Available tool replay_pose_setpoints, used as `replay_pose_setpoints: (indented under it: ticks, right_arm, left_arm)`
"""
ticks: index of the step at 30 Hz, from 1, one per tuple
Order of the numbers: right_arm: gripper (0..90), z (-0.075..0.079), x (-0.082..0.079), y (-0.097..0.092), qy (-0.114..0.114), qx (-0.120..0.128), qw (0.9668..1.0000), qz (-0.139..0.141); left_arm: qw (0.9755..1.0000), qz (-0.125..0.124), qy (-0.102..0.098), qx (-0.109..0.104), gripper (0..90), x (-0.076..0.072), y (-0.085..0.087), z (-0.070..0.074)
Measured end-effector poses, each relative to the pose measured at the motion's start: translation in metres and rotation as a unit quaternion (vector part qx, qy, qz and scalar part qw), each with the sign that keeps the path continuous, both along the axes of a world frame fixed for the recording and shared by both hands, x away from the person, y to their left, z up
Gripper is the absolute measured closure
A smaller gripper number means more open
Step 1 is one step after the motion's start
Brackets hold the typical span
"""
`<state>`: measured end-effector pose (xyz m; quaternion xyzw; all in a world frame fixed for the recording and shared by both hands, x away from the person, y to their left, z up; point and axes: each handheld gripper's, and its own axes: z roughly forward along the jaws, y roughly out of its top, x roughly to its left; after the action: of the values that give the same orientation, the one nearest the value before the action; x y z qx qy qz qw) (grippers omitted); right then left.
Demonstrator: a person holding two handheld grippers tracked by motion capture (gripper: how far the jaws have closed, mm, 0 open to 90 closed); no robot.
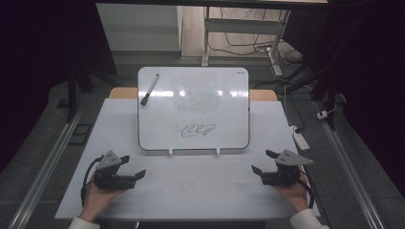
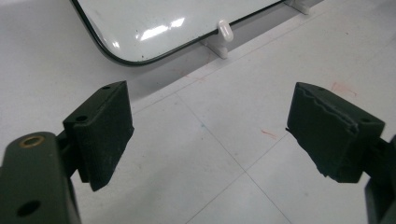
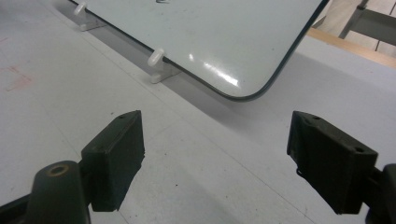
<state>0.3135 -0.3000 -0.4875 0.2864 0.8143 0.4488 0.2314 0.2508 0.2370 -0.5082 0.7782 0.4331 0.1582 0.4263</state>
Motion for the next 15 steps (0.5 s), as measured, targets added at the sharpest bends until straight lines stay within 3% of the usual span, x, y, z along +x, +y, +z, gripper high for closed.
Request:
replay_pose_setpoints:
  ticks: [6,11,15]
  right_arm:
    - [20.9,-0.0021,0.0003,0.0036,0.005,-0.009,0.9999,0.007]
    - [22.0,-0.0047,0.0022,0.0055,0.019,0.004,0.9997,0.011]
    - [22.1,-0.0060,0.0042,0.0078,0.021,0.000,0.9997,0.012]
  left_arm:
    - [0.9999,-0.002,-0.006,0.012,14.8,0.0010,0.0006,-0.0003]
    - [0.9999,0.012,-0.002,0.012,15.0,0.0013,0.0044,-0.0025]
    - [0.9996,0.022,0.000,0.017,15.0,0.0010,0.0058,-0.0027]
